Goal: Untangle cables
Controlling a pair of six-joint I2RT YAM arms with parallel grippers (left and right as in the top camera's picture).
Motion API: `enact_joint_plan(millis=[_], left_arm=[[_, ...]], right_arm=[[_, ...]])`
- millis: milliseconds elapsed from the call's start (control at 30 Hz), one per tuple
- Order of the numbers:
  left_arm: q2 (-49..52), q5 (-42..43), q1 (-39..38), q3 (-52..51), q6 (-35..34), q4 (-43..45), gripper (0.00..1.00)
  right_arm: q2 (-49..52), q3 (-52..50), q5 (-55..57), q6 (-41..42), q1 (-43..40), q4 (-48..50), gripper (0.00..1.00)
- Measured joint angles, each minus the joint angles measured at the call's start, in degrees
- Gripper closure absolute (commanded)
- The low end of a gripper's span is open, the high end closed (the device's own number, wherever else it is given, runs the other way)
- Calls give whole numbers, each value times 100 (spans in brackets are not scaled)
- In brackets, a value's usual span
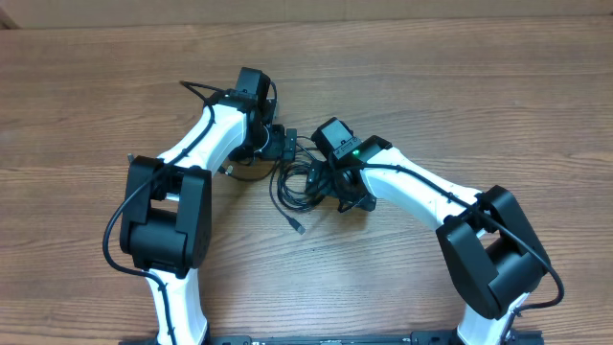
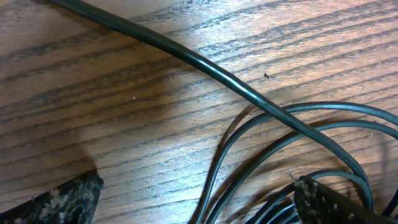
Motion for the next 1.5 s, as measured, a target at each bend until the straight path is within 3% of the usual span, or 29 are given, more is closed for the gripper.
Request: enact_joint_plan(millis=[1500], left_arm=[[0,-37,0,-11,0,125,0]], right_arm=[[0,0,0,2,0,7,0]])
